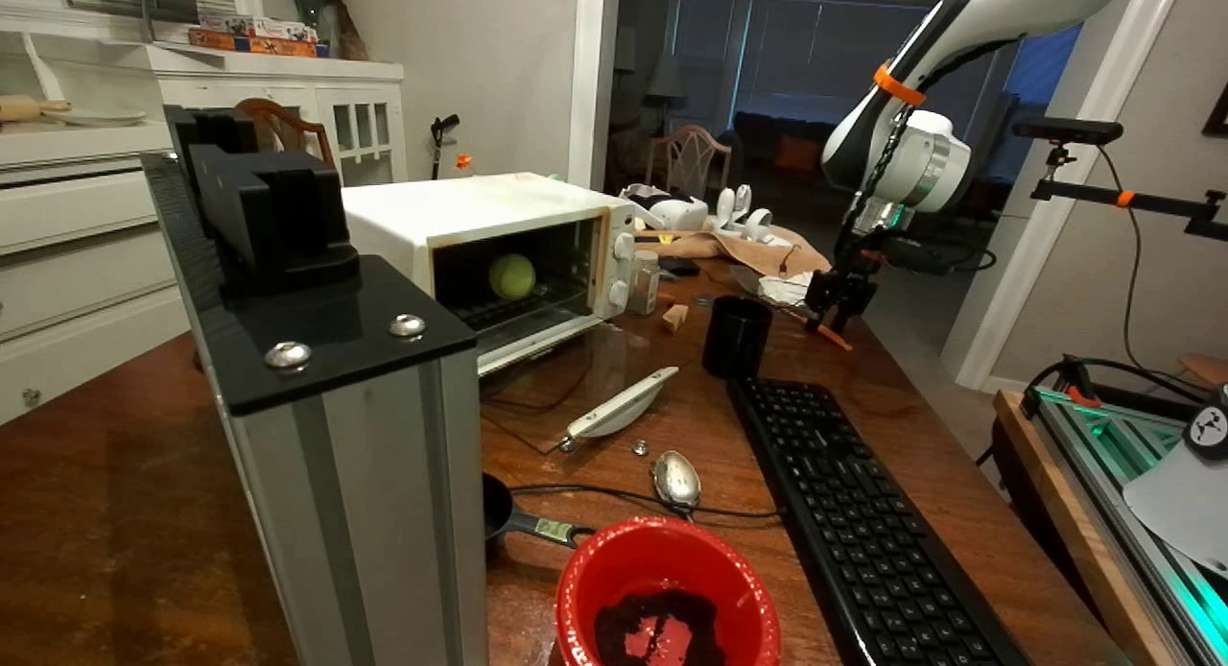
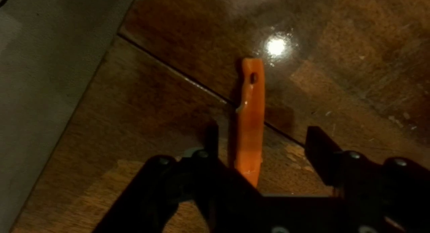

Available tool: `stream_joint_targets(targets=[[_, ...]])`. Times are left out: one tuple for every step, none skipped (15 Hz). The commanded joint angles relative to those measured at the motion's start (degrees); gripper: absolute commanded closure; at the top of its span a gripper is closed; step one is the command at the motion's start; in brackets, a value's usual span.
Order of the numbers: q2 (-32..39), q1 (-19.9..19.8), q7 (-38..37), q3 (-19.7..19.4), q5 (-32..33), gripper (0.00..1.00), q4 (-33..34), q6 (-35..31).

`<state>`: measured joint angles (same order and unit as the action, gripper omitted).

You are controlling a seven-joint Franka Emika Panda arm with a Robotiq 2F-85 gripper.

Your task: Use the spatula to push the green ball further into the microwave

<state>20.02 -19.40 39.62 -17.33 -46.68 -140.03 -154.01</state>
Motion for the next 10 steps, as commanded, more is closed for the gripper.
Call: stream_joint_targets(targets=[[0.7,-0.9,2.4,0.9,-1.7,0.36,0.1,-0.5],[0.7,-1.0,2.5,1.0,-1.8,0.43,0.1,-0.6],[0.7,-1.0,2.6,1.0,-1.8,0.45,0.1,-0.7],[0.7,-1.0,2.7,1.0,-1.8,0.51,0.1,-0.8],[0.7,-1.1,2.9,1.0,-1.8,0.60,0.2,-0.8],[0.8,-1.2,3.0,1.0,-1.7,0.56,0.2,-0.9],[0.8,-1.2,3.1,1.0,-1.7,0.60,0.2,-0.9],[0.9,-1.2,3.1,0.9,-1.6,0.62,0.2,-1.0],[0.9,-1.3,3.2,0.9,-1.6,0.62,0.2,-1.1],[0.9,-1.3,3.2,0.9,-1.5,0.66,0.2,-1.2]])
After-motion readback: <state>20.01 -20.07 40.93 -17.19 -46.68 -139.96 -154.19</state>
